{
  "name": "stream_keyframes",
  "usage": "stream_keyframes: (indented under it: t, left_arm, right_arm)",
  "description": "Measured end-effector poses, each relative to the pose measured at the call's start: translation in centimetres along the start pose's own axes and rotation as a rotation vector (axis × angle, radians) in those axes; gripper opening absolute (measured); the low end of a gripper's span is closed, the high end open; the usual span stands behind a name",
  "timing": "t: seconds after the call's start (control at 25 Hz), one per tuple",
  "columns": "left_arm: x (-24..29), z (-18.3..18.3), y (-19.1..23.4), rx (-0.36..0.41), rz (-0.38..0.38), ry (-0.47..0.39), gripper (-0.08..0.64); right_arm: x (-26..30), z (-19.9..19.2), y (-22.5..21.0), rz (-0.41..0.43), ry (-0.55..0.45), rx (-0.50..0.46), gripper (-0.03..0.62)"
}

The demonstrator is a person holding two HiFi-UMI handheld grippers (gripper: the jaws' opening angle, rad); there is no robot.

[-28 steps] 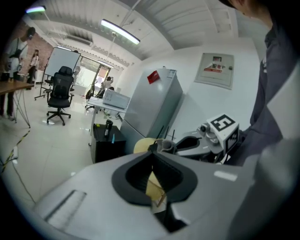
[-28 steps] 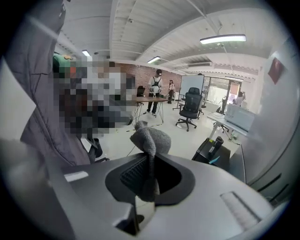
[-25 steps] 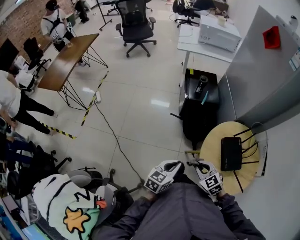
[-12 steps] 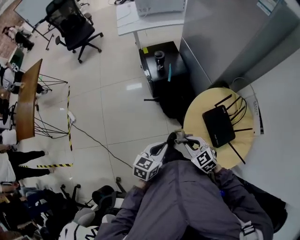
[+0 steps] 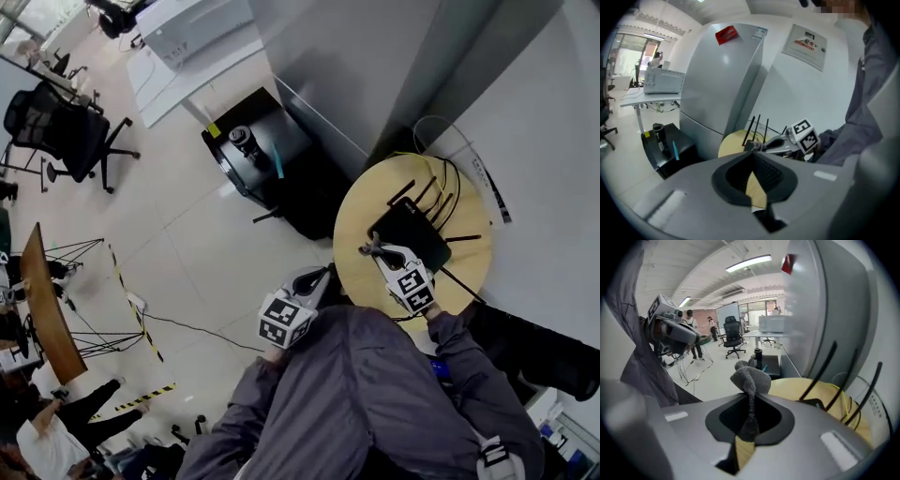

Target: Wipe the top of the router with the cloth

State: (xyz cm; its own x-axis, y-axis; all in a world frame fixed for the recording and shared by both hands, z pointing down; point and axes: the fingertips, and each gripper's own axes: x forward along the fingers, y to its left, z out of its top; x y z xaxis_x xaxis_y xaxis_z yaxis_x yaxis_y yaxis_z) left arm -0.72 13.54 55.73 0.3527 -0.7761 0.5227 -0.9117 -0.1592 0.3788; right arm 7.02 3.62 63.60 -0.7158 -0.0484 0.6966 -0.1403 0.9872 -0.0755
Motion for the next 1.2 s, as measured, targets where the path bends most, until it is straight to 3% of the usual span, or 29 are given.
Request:
stream_keyframes:
  t: [0.32,0.52,0.68,0.84,1.2]
  left_arm:
    - [3.5,3.2,0.6,0.078,-0.13,0.06,0.0]
    - [4.4,4.4,1.8,0.146,-0.218,0.115,0.0]
    - [5.1,5.5,2.2,0.207,-0.297,0.157,0.0]
    - [5.1,6.5,3.9,0.227,-0.329,0.166,0.0]
    - [5.8,7.2,4.8,0.285,-0.431,0.213,0.0]
  right_arm:
    - [2.8,-5.0,-12.6,-0.225,0.162,0.195,0.029]
    - [4.5,-5.5,-17.1,-0.328,0.216,0.24,0.028]
    - [5.4,-5.4,-18.3,-0.356,0.267,0.241,0.029]
    - [5.8,-5.6,-18.0,-0.374,0.294,0.236,0.029]
    - [6.2,-5.4,-12.8,-0.371,0.309,0.23,0.028]
